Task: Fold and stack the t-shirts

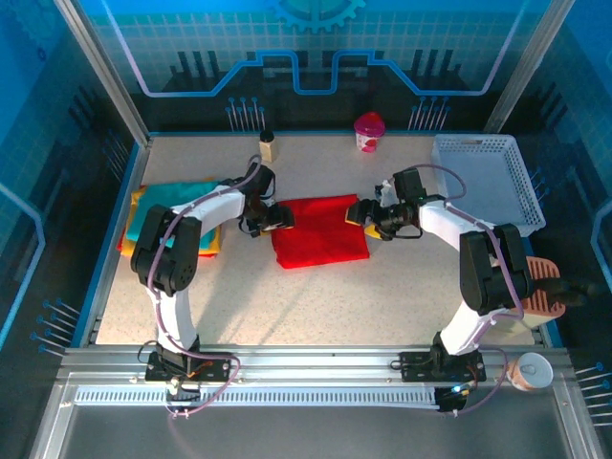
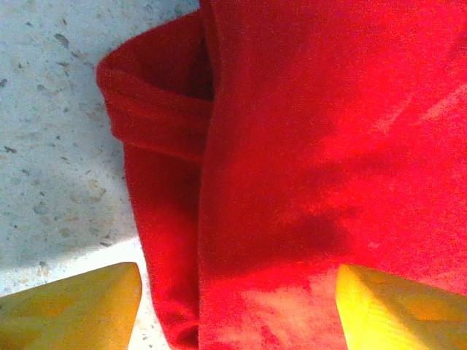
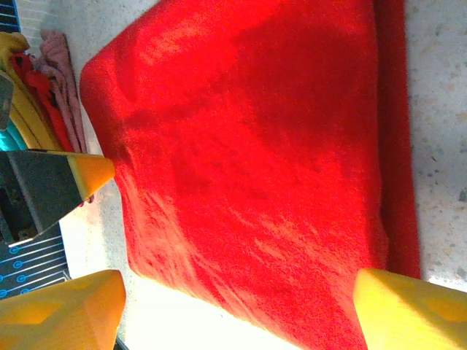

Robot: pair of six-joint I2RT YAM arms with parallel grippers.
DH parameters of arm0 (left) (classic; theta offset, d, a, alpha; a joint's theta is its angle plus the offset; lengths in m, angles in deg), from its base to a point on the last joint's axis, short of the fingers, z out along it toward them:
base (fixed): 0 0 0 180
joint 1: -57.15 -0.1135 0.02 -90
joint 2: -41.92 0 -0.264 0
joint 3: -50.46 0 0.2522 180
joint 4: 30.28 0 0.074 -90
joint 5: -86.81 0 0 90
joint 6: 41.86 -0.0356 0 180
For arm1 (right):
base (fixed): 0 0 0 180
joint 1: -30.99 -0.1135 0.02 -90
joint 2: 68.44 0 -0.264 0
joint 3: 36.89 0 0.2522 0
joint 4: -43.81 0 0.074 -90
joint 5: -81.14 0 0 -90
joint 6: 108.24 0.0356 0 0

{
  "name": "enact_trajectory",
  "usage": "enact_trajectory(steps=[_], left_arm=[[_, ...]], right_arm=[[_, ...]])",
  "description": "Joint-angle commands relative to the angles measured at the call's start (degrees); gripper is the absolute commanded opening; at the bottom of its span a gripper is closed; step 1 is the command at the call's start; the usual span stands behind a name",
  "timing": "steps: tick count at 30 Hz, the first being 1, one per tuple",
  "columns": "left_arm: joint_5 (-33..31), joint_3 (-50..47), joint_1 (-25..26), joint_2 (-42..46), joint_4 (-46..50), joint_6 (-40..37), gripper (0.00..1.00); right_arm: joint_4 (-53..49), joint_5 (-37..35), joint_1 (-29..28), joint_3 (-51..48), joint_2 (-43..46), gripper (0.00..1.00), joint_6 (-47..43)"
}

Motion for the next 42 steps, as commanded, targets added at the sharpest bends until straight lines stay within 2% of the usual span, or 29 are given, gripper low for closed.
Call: enact_trajectory(steps=[1, 7, 18, 24, 30, 42], left_arm=[[-1.47, 1.72, -0.05, -1.93, 2.13, -1.17, 0.71], [-0.64, 2.99, 0.90, -3.67, 3.23, -1.60, 0.70], [5.20, 2.61, 1.40, -4.75, 1.43, -0.39, 0.68], [7.12, 1.65, 1.43, -4.75, -0.28, -0.16, 0.64], [6.82, 1.50, 1.27, -5.94, -1.36, -0.20, 0.55], [6.11, 0.77, 1.27, -7.85, -3.76, -2.11, 0.30]], right_arm=[[-1.72, 0.96, 0.80, -0.67, 2.26, 0.83, -0.41], [-1.25, 1.28, 1.17, -0.85, 2.15, 0.82, -0.01], [-0.57, 1.74, 1.18, -1.25, 1.78, 0.82, 0.31], [-0.52, 1.79, 1.22, -1.45, 1.82, 0.82, 0.40], [-1.12, 1.59, 1.27, -1.11, 2.09, 0.82, 0.22], [-2.24, 1.30, 1.39, -0.37, 1.94, 0.82, 0.05]])
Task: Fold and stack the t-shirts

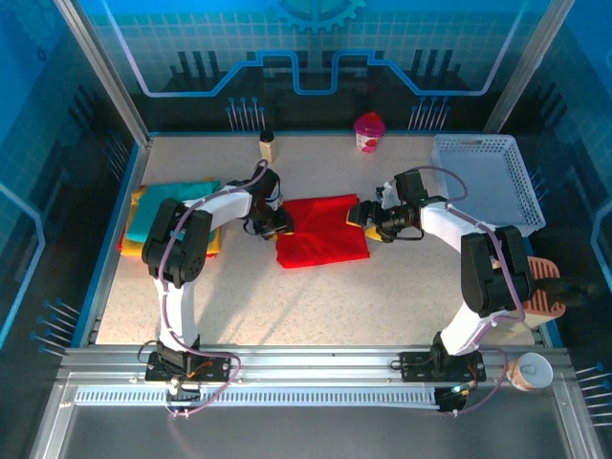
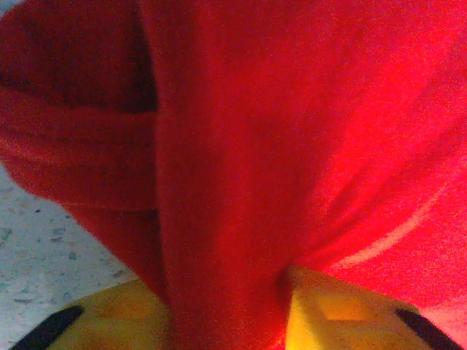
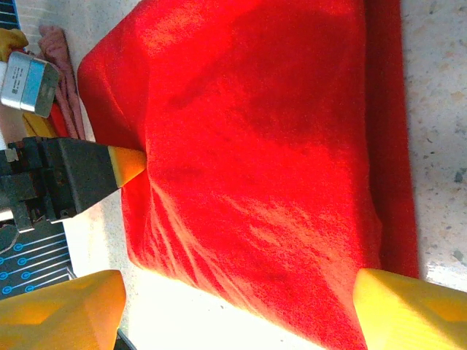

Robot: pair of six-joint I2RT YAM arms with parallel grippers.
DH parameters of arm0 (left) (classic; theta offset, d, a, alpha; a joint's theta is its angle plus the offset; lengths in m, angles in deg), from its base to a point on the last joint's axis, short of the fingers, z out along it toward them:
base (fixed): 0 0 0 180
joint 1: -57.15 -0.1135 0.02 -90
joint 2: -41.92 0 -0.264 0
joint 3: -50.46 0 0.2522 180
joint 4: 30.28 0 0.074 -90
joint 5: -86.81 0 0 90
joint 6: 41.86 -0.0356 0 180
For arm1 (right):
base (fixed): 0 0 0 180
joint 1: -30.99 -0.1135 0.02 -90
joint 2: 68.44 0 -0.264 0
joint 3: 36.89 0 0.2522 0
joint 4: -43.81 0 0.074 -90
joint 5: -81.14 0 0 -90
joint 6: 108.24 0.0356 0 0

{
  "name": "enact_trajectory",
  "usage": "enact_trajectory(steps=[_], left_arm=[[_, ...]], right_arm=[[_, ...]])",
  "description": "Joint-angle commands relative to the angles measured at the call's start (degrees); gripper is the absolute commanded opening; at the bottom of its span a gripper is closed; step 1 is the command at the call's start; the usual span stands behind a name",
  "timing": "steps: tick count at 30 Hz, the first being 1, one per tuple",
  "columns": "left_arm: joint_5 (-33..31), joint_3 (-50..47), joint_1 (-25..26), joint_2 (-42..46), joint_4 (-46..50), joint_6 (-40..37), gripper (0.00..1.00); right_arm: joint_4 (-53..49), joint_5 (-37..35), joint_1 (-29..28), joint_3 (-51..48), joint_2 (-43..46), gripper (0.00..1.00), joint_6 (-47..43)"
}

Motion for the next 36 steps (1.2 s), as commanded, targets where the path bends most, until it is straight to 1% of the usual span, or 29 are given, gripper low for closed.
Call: enact_trajectory(steps=[1, 2, 5, 8, 10, 13, 15, 17, 19, 23, 25, 27, 31, 36], left_arm=[[0.97, -1.41, 0.57, -2.45, -3.35, -2.41, 0.25], [0.97, -1.56, 0.57, -2.43, -3.75, -2.80, 0.20], [-0.73, -1.24, 0.49, -2.53, -2.98, -4.25, 0.00], [-5.04, 0.44, 0.49, -2.52, 0.39, -5.88, 0.00], [-10.26, 1.43, 0.49, -1.82, 3.07, -7.03, 0.00], [-16.33, 1.38, 0.48, 0.66, 4.86, -9.48, 0.00], [-18.20, 0.94, 0.48, 2.48, 5.22, -11.31, 0.00], [-18.55, 0.60, 0.25, 4.05, 5.61, -12.52, 0.00], [-16.74, 0.64, 0.00, 5.42, 6.03, -14.25, 0.00], [-14.53, 0.67, -0.38, 7.90, 7.02, -14.61, 0.00], [-14.47, 0.99, -0.57, 9.44, 7.77, -14.61, 0.00], [-16.53, 2.21, -0.68, 10.50, 9.89, -15.42, 0.00], [-20.51, 5.41, -0.75, 12.84, 15.07, -19.53, 0.00], [-23.79, 6.60, -0.83, 18.15, 17.75, -23.83, 0.00]], right_arm=[[-1.62, 0.72, 1.07, 0.58, 1.19, 0.82, -0.15], [-1.63, 0.73, 1.06, 0.64, 1.13, 0.82, -0.11], [-1.40, 0.66, 1.13, 0.40, 1.42, 0.82, -0.14], [-0.93, 0.73, 1.42, -0.37, 1.74, 0.82, -0.15], [-0.49, 1.05, 1.85, -0.97, 1.78, 0.82, -0.24], [0.36, 1.59, 2.45, -1.94, 1.83, 0.82, -0.15], [1.02, 1.78, 2.66, -2.52, 1.83, 0.82, 0.01], [1.96, 2.04, 2.87, -3.20, 1.78, 0.82, 0.35], [3.10, 2.43, 2.87, -3.87, 1.61, 0.82, 1.01], [5.09, 3.09, 2.87, -4.75, 1.28, 0.82, 2.09], [5.14, 3.29, 2.90, -4.82, 1.17, 0.82, 2.18], [4.87, 3.21, 2.85, -4.76, 1.32, 0.82, 1.97], [4.32, 2.93, 2.91, -4.71, 1.61, 0.82, 1.52], [3.71, 2.79, 2.91, -4.22, 1.43, 0.81, 1.41]])
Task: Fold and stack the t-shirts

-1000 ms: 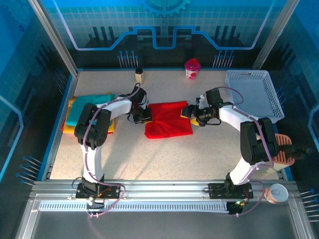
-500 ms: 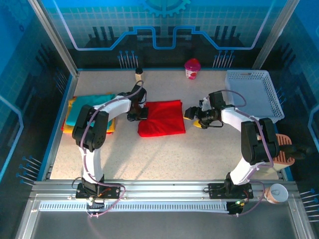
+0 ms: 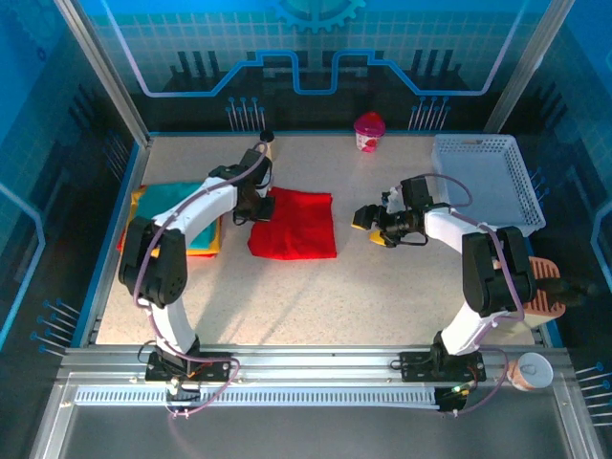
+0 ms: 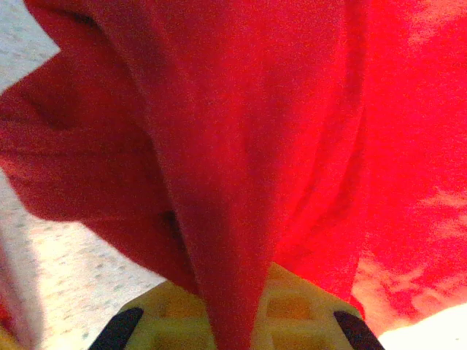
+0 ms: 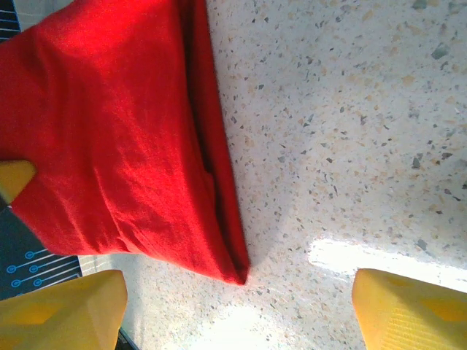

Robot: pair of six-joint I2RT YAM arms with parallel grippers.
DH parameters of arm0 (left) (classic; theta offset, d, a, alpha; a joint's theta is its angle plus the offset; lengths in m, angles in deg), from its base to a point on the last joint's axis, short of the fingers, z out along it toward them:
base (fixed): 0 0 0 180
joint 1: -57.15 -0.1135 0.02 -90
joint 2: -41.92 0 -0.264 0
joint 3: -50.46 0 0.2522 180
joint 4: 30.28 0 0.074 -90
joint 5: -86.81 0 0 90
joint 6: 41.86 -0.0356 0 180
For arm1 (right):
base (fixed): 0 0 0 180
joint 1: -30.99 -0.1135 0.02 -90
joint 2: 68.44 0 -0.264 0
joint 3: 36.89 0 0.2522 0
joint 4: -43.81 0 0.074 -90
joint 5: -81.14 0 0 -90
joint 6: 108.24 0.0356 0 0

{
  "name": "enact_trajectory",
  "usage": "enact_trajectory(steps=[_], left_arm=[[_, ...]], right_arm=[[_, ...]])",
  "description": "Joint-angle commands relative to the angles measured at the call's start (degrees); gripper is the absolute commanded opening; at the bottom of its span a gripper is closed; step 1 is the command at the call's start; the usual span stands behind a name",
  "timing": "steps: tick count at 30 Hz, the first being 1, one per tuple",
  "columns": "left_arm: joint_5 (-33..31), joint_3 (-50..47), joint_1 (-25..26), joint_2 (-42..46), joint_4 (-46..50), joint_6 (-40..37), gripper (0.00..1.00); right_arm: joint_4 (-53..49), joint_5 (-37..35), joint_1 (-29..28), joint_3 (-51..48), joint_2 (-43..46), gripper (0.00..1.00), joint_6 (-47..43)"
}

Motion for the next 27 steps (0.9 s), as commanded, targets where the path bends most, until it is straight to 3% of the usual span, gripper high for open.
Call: enact_trajectory(steps=[1, 16, 27], left_arm=[[-4.18, 2.78, -0.74, 5.78, 4.88, -5.33, 0.00], [-12.77, 11.51, -4.49, 17.87, 18.09, -13.58, 0.00], [-13.14, 14.24, -10.70, 22.45, 20.66, -18.34, 0.00]], right_arm=[[-0.20, 1.11, 0.64, -0.07, 1.16, 0.81, 0.08], [-0.54, 2.53, 0.53, 2.30, 0.01, 0.81, 1.01], [-1.04, 2.62, -0.30, 2.76, -0.41, 0.81, 1.24]])
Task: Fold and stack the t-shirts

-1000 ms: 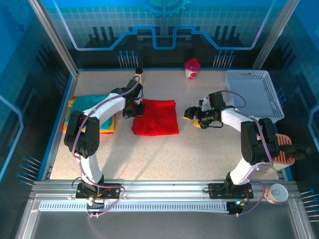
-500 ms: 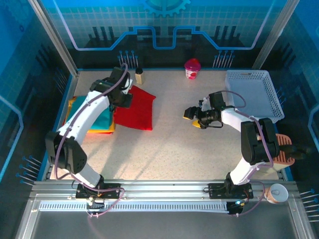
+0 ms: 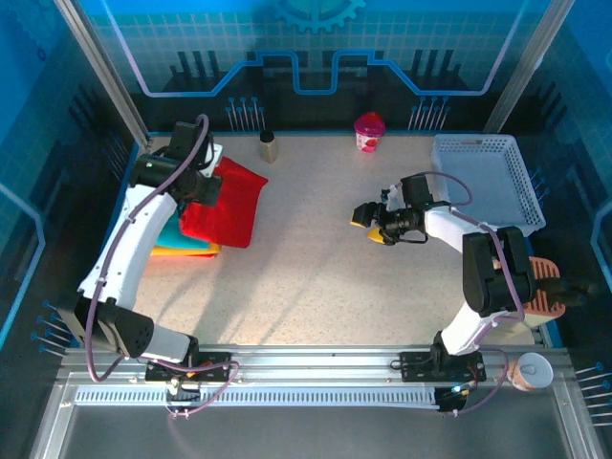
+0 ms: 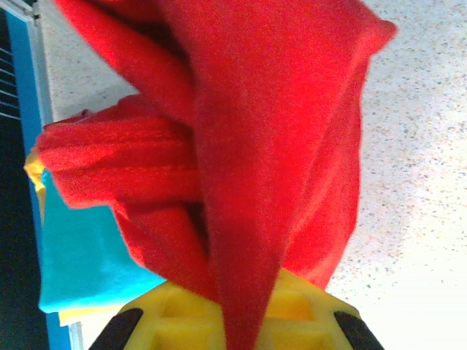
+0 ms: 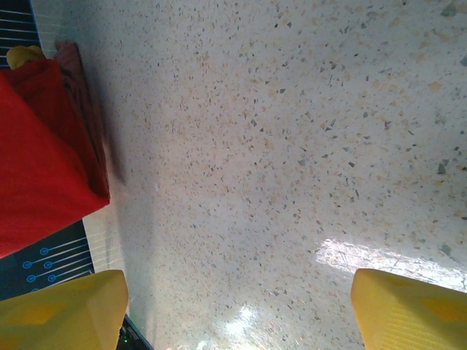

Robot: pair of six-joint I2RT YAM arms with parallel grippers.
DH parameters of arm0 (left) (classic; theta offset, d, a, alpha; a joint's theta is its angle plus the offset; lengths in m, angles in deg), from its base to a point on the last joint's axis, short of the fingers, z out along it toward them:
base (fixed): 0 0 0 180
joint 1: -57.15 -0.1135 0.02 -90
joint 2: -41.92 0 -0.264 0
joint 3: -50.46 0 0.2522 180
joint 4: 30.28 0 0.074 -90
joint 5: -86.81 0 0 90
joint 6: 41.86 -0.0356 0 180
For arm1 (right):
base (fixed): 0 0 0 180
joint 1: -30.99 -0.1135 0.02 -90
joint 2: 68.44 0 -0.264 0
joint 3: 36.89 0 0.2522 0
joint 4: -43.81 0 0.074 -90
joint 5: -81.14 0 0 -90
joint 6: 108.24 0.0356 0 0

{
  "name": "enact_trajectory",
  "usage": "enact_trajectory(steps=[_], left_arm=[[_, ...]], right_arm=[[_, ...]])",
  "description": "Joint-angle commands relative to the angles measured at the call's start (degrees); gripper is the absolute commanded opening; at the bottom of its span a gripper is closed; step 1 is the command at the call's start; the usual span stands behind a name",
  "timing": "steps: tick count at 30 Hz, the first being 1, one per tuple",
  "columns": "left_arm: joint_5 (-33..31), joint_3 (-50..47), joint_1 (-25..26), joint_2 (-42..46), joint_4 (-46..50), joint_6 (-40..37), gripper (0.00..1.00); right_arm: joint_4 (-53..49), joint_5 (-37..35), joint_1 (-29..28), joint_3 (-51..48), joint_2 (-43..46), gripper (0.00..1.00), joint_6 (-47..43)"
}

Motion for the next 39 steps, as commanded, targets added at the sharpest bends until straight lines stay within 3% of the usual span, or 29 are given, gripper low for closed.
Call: enact_trajectory(steps=[1, 21, 32, 39], left_arm=[[-0.84, 3.49, -2.08, 2.38, 0.73, -2.52, 0.00], [-1.31, 6.10, -4.74, 4.02, 3.23, -0.82, 0.00], [-7.46, 1.12, -8.45, 5.03, 0.27, -2.90, 0.00], [-7.17, -2.40, -10.61, 4.17, -3.76, -2.72, 0.00]], right_arm=[[-1.09, 1.09, -0.32, 1.75, -0.38, 0.81, 0.34], [-4.60, 0.13, -1.06, 4.66, -0.24, 0.81, -0.45], [-5.00, 0.27, -1.81, 5.21, -1.24, 0.81, -0.63], [-4.92, 0.89, -1.98, 5.21, -2.09, 0.81, -1.31]])
